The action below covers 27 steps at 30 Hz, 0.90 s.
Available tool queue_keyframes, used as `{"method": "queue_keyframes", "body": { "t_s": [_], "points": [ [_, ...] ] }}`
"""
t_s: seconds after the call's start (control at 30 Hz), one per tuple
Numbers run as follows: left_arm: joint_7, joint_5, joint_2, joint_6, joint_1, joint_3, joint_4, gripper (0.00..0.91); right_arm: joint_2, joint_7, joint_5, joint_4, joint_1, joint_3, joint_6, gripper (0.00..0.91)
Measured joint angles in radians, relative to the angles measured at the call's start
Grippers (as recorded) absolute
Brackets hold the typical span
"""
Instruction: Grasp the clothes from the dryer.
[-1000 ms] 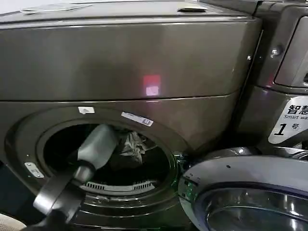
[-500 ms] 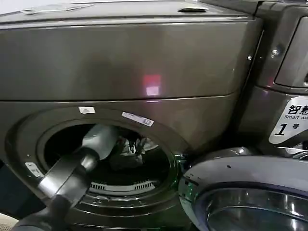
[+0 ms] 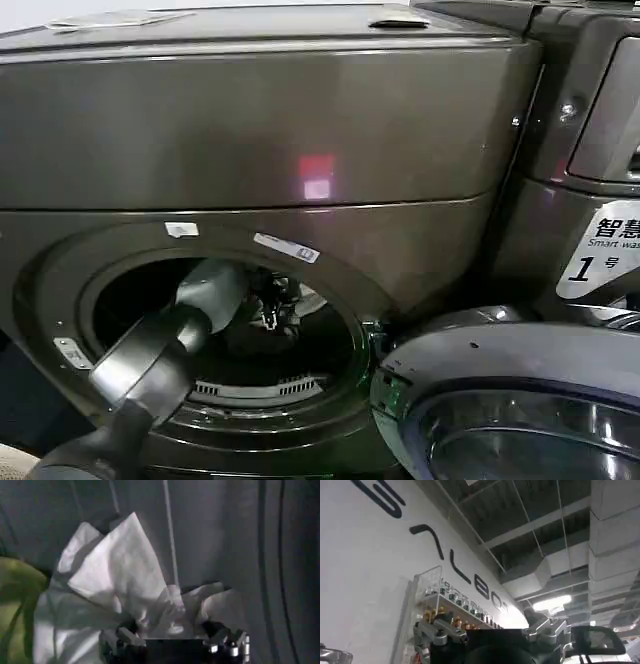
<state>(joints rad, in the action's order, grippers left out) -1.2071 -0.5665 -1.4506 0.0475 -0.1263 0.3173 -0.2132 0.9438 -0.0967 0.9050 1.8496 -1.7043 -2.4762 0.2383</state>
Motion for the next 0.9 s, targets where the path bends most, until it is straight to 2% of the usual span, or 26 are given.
{"method": "queue_keyframes", "body": {
  "t_s": [0.17, 0.27, 0.33, 0.9],
  "points": [
    [-0.003, 0.003, -0.006, -0.001, -0.005, 0.021, 0.019, 0.091, 0.002, -0.002, -0.002, -0.002, 0.001, 0.001, -0.003, 0.907],
    [-0.004, 0.003, -0.008, -0.001, -0.006, 0.031, 0.026, 0.057, 0.004, -0.002, -0.002, -0.003, 0.001, 0.001, -0.003, 0.907],
    [-0.003, 0.004, -0.009, -0.001, -0.008, 0.032, 0.028, 0.0, 0.005, -0.002, -0.003, -0.003, 0.002, 0.001, -0.003, 0.907],
    [0.056, 0.063, -0.006, -0.031, -0.008, -0.017, 0.0, 0.0, 0.013, -0.004, -0.007, -0.012, 0.007, 0.001, -0.008, 0.907]
  ]
}}
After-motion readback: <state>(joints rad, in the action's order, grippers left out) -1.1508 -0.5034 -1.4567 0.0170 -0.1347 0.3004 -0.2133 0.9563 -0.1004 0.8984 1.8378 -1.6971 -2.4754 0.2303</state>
